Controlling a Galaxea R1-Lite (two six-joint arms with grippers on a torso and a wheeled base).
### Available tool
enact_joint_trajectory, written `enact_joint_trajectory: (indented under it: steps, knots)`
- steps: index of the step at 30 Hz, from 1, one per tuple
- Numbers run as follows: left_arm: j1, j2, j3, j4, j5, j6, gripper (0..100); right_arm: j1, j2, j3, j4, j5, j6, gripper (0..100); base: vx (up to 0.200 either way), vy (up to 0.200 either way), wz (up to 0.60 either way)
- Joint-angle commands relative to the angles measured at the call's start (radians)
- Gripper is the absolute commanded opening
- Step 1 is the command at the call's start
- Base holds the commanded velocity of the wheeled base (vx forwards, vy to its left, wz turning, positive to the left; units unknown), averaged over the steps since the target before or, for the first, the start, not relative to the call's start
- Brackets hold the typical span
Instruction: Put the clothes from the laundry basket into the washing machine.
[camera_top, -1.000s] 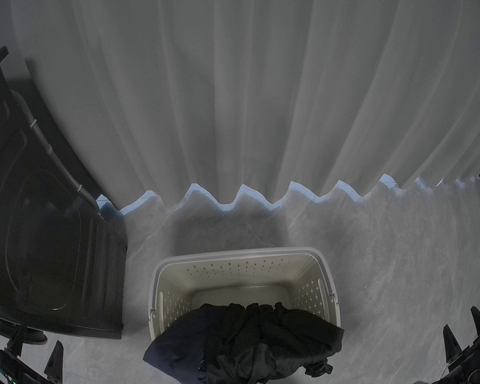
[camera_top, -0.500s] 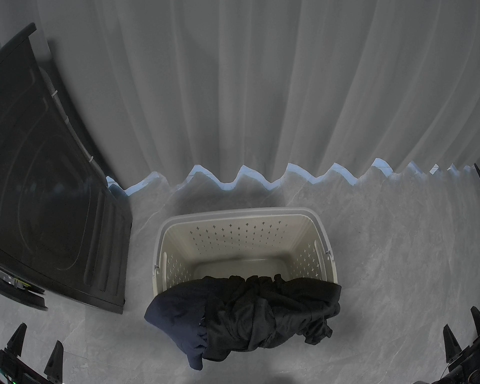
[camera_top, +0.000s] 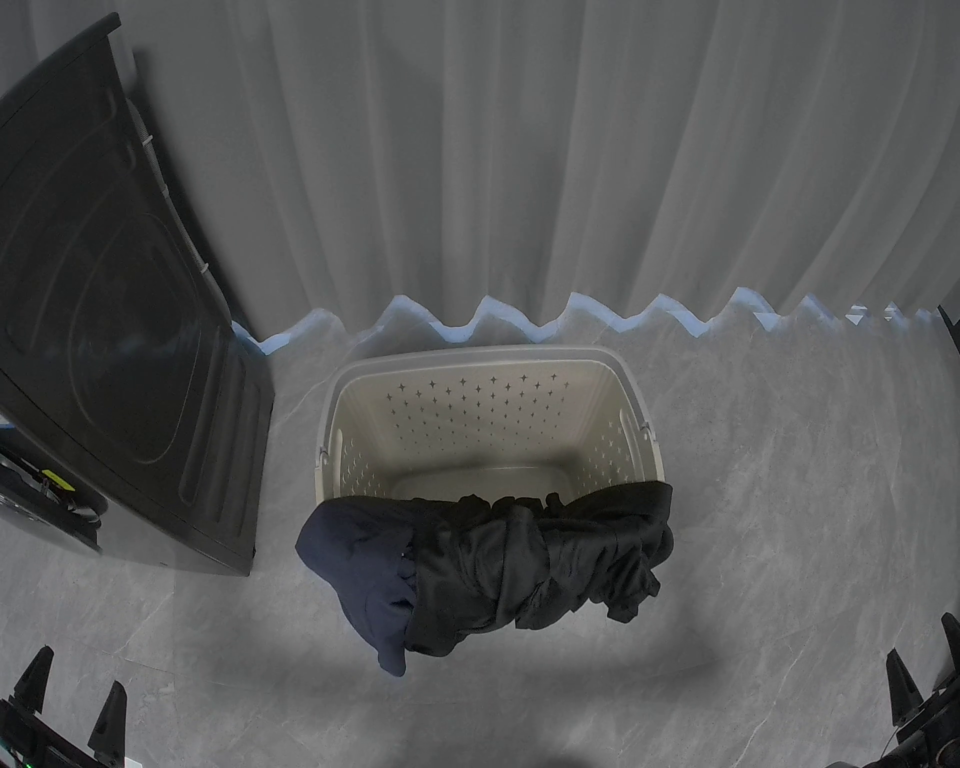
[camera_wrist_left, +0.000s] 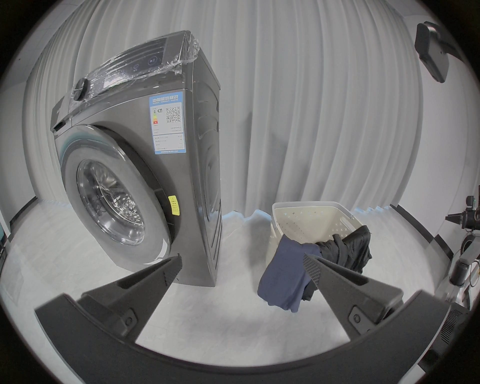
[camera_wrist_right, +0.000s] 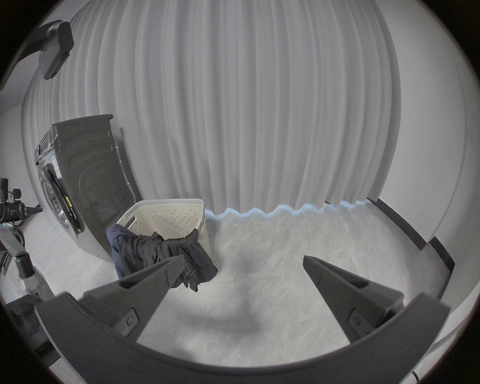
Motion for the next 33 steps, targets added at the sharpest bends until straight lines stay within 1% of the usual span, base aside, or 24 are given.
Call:
enact_joint_trajectory:
  steps: [1,5,33]
  knots:
    - [0.001,-0.012,0.016,0.0,0.001,0.0,100,0.001,-0.016,0.015,0.0,0.001,0.0,100,0.0,0.0,0.0]
    - [0.0,-0.012,0.016,0.0,0.001,0.0,100,0.001,-0.016,0.015,0.0,0.001,0.0,100,0.0,0.0,0.0]
    - [0.0,-0.012,0.016,0.0,-0.001,0.0,100,0.001,-0.016,0.016,0.0,0.001,0.0,100,0.0,0.2,0.0]
